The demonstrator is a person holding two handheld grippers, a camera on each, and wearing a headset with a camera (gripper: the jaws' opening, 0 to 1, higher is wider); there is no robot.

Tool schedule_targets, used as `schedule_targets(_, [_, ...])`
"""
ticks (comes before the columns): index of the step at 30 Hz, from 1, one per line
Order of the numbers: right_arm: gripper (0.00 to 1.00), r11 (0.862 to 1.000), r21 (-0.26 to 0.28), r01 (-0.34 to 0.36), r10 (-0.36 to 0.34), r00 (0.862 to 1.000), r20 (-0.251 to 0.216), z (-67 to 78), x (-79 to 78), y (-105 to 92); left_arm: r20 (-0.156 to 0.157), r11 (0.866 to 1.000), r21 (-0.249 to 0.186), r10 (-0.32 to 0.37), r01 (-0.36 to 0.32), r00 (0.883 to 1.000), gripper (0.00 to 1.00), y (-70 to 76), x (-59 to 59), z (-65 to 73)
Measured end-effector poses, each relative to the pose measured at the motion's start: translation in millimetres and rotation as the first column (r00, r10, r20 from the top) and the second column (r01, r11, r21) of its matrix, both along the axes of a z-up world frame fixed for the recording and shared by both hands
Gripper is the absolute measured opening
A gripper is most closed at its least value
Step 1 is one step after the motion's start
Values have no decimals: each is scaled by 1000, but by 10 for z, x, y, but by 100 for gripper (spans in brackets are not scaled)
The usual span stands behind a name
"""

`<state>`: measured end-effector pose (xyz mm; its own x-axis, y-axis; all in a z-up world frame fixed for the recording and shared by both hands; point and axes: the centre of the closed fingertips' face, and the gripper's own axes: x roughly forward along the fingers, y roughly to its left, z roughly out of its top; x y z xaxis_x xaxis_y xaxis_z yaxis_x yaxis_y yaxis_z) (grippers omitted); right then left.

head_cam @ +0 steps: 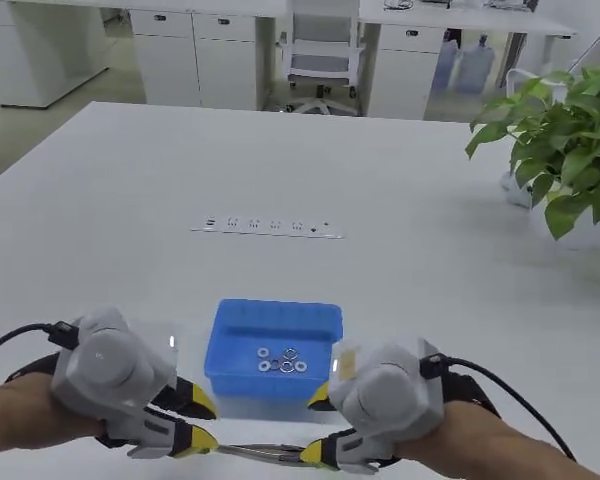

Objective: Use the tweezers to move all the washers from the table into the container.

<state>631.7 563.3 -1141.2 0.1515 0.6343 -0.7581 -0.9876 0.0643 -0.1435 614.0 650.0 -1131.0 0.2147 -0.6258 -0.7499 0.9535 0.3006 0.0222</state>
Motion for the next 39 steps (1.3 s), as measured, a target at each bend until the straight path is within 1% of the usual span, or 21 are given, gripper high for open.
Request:
schedule_targets(3, [38,998,25,55,-55,998,-6,56,52,-92,1,999,-36,30,-30,1000,26,18,-19,67])
schedule_targets(5, [42,993,61,97,-97,995,-6,119,98,-140,8,998,-50,41,-40,999,28,26,-26,108])
schedule_targets(6, [45,987,94,128,-126,992,-20,167,112,-158,9,996,-70,58,-57,998,29,29,-24,149])
schedule_targets(8, [51,976,118,182,-178,983,-46,218,138,-230,12,992,-96,79,-77,997,34,41,-20,205])
schedule_targets(9, [53,971,130,199,-194,980,-47,244,154,-258,15,991,-101,88,-86,996,36,52,-17,223])
schedule_targets(10, [54,962,149,228,-224,974,-43,281,184,-299,20,990,-110,95,-92,995,38,57,-21,250])
schedule_targets(12, [60,956,164,244,-241,970,-40,311,189,-357,28,985,-130,117,-113,993,44,62,-16,301])
schedule_targets(13, [62,948,174,267,-264,964,-44,323,195,-409,29,984,-135,123,-118,992,47,61,-15,314])
schedule_targets(14, [65,945,176,277,-273,961,-48,328,184,-441,33,979,-153,138,-132,990,50,60,-12,351])
schedule_targets(15, [67,934,183,305,-301,952,-52,342,187,-496,32,976,-164,151,-143,988,53,55,-15,376])
schedule_targets(16, [69,928,195,318,-313,948,-55,357,183,-522,29,973,-169,162,-155,986,54,60,-22,394])
schedule_targets(18, [73,917,213,336,-331,942,-58,385,163,-574,43,971,-174,172,-163,984,59,58,-46,424])
schedule_targets(21, [80,907,227,355,-350,935,-64,391,110,-662,45,968,-178,189,-179,981,66,42,-95,454])
schedule_targets(24, [84,900,229,372,-366,928,-71,386,55,-726,57,959,-203,212,-197,976,72,17,-96,510])
schedule_targets(25, [85,896,229,380,-374,925,-73,384,34,-752,65,959,-202,216,-199,974,73,12,-99,526])
schedule_targets(28, [89,886,244,395,-389,918,-76,400,0,-785,71,955,-206,233,-214,970,80,24,-82,535])
schedule_targets(31, [93,882,250,400,-395,916,-74,405,-32,-791,84,952,-207,247,-226,965,86,36,-52,534])
schedule_targets(34, [96,877,260,404,-400,914,-72,421,-44,-775,83,948,-209,262,-240,962,93,53,-28,528])
schedule_targets(36, [99,876,266,401,-397,915,-72,423,-59,-755,89,946,-208,271,-248,958,98,65,-15,527])
schedule_targets(38, [100,876,268,400,-396,915,-73,420,-70,-744,91,948,-201,268,-245,959,99,71,-18,518])
schedule_targets(39, [100,879,262,397,-394,917,-67,410,-77,-741,90,949,-199,265,-243,960,99,69,-23,515])
